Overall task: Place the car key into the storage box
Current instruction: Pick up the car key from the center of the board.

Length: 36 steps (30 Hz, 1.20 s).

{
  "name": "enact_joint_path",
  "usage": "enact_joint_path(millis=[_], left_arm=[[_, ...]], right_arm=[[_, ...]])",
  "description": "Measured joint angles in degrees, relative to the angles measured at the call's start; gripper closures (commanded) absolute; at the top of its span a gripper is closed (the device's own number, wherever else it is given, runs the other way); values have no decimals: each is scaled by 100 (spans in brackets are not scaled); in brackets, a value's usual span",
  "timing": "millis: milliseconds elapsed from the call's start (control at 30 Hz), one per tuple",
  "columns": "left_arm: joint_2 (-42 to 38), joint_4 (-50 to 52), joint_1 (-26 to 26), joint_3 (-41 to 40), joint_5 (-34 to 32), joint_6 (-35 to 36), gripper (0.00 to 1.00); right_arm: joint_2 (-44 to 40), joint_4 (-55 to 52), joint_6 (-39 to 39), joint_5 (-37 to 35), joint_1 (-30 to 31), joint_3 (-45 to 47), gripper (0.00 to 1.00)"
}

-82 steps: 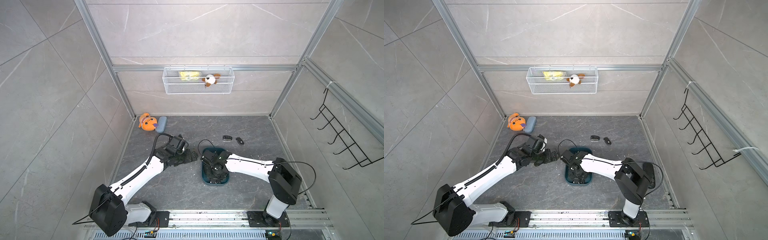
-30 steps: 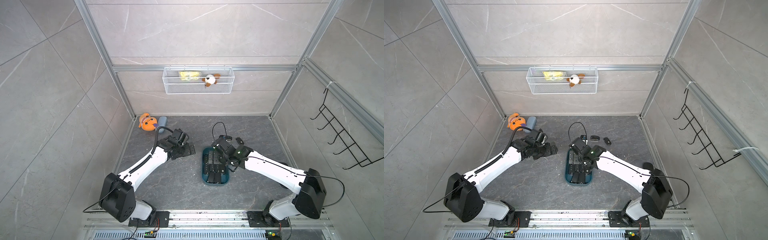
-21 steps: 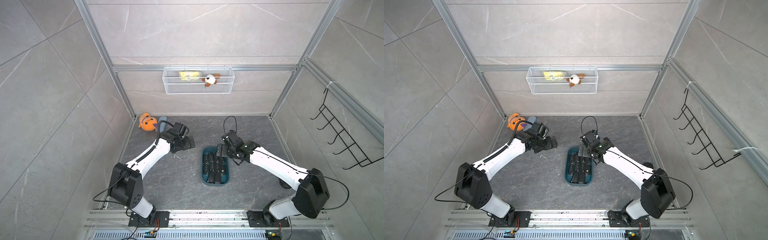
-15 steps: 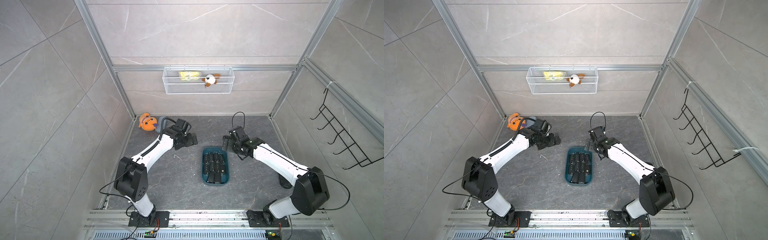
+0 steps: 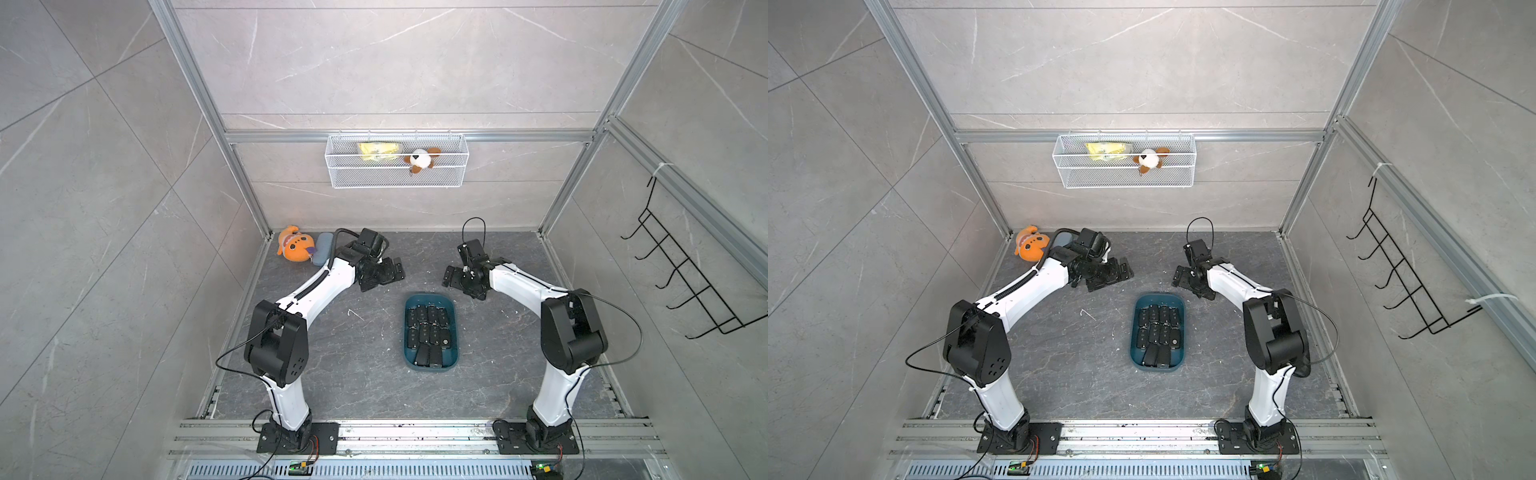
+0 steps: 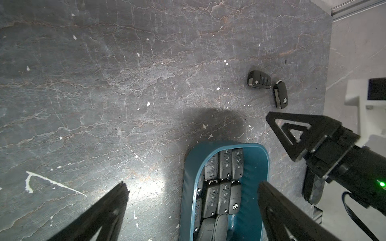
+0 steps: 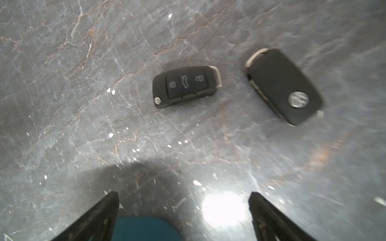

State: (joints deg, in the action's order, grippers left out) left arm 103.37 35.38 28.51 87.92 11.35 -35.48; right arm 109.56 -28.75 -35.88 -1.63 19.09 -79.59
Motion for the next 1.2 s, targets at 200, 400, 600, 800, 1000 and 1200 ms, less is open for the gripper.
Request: enact_joint_path(millis=[200, 400, 600, 800, 1000, 1200], left_arm=[[105, -66, 0, 50, 116, 0, 0], [109, -92, 0, 66, 131, 0, 0], [109, -103, 0, 66, 125, 0, 0], [109, -98, 0, 66, 79, -4, 0], [70, -214, 0, -61, 2, -4, 0], [-50, -417, -28, -391, -35, -4, 0]], right_arm=[[776, 13, -181, 192, 0, -695, 1], [1478, -76, -337, 210, -31, -1366, 1], [1987, -365, -361, 105, -70, -2194, 2], [2352, -671, -358, -15, -81, -2802, 11], [2647, -1117, -326, -229, -79, -3324, 22], [2861, -1416, -205, -424, -79, -3692, 39]])
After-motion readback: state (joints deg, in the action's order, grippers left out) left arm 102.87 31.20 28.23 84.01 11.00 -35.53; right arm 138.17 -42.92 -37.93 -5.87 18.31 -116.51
